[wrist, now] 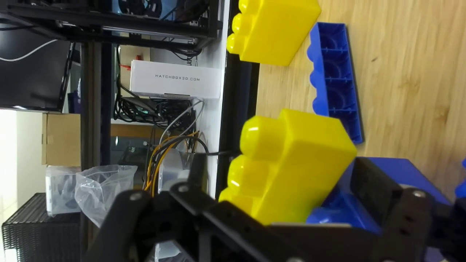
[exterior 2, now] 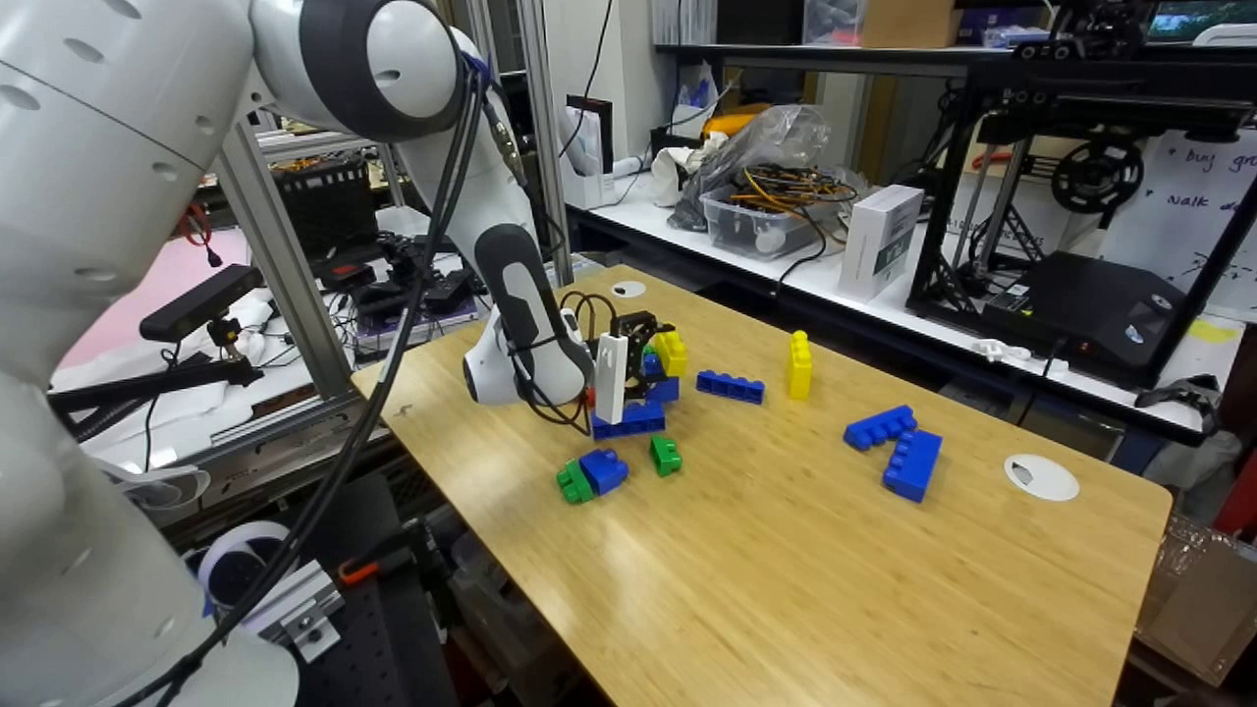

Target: Pick up the yellow block on the right and place it on top of the stacked blocks

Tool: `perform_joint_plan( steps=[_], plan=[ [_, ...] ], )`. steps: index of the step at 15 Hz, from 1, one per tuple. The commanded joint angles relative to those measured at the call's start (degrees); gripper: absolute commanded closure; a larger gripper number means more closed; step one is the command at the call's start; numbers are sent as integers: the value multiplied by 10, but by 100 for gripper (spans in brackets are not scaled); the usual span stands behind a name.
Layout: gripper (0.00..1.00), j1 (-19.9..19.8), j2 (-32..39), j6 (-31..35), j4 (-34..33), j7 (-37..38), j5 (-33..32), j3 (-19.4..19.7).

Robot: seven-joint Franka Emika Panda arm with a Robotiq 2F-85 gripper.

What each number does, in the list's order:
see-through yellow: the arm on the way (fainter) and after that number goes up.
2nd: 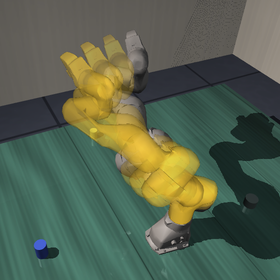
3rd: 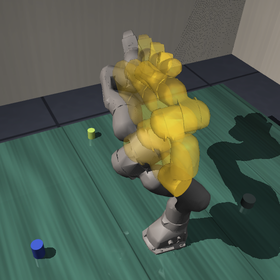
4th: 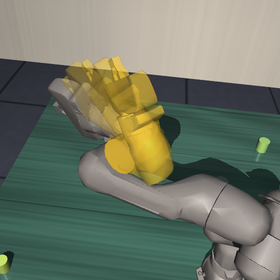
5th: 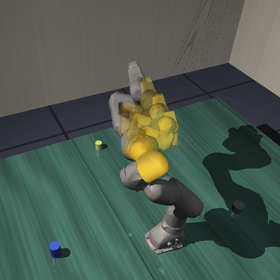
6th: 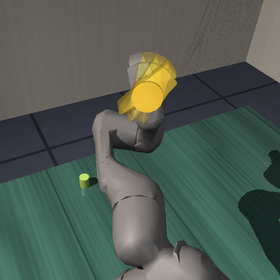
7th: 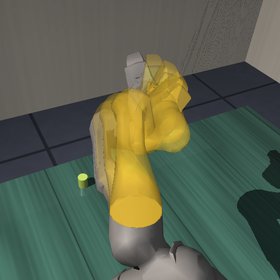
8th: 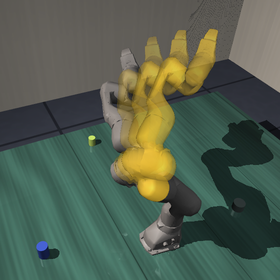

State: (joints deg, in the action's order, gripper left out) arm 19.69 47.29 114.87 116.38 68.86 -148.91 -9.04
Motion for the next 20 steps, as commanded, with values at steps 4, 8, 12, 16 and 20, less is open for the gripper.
perform_joint_plan(
  steps=[4,8,12,16,20],
  plan=[
    [0,11,-64,42,51,-21,0,12],
    [0,48,-122,103,79,-12,0,32],
    [0,88,-181,176,102,-16,0,51],
    [0,2,-242,302,87,-52,1,-24],
    [0,-92,-256,466,15,-80,7,-29]
  ],
)
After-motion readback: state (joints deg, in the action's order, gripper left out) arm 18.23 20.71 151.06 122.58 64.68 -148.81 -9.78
